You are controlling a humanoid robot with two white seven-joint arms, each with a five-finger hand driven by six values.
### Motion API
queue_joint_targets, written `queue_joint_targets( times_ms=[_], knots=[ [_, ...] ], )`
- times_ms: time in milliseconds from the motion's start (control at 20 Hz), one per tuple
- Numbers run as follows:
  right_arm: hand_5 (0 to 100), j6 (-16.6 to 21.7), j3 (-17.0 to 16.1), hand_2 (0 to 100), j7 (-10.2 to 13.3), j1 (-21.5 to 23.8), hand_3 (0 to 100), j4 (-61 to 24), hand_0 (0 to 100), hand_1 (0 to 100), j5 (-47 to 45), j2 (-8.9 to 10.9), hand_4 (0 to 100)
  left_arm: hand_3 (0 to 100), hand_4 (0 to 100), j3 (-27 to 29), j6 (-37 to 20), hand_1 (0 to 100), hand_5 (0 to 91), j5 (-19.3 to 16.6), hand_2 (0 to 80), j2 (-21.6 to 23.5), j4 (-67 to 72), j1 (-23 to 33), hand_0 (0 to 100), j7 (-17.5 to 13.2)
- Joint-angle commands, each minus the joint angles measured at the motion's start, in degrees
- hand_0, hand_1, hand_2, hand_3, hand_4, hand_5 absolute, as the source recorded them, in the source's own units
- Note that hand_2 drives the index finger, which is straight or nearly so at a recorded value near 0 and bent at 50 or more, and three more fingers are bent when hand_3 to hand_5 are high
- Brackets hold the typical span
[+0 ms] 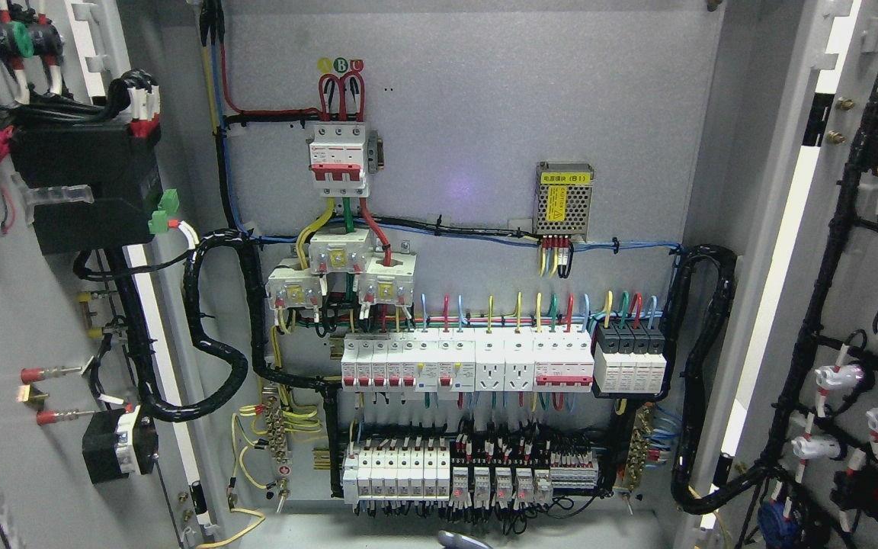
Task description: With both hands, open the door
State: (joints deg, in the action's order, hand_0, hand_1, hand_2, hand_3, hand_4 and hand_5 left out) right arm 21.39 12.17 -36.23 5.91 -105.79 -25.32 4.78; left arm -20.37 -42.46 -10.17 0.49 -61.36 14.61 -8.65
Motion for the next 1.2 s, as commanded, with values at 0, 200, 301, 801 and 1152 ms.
queue_joint_targets(
  times_ms=[0, 200, 301, 801, 1152],
  knots=[
    [0, 11.9, -10.2, 0, 0.4, 10.3, 0, -8.4, 0, 0, -0.2, 4.98, 0, 0, 0, 0.6, -7.4, 0, 0.0, -1.6, 0.0, 1.4, -32.0, 0.3, 0, 0.0],
    [0, 14.7, -12.0, 0, 0.7, 11.7, 0, -10.2, 0, 0, -3.2, 5.77, 0, 0, 0, 7.2, -17.5, 0, 0.0, -1.6, 0.0, -1.4, -41.1, 0.1, 0, 0.1],
    [0, 14.7, -12.3, 0, 0.8, 11.8, 0, -10.6, 0, 0, -10.7, 5.77, 0, 0, 0, 9.5, -22.4, 0, 0.0, -1.6, 0.0, -2.2, -45.8, -0.5, 0, 0.3],
    [0, 14.8, -19.5, 0, 3.2, 11.1, 0, -13.8, 0, 0, -20.6, 9.02, 0, 0, 0, 16.8, -44.0, 0, 0.0, 2.3, 0.0, -2.9, -54.0, -0.8, 0, 0.7],
    [0, 14.3, -23.8, 0, 3.3, 10.9, 0, -12.2, 0, 0, -27.0, 12.97, 0, 0, 0, 21.4, -54.2, 0, 0.0, 10.9, 0.0, -2.7, -54.3, -0.6, 0, 0.6]
  ],
)
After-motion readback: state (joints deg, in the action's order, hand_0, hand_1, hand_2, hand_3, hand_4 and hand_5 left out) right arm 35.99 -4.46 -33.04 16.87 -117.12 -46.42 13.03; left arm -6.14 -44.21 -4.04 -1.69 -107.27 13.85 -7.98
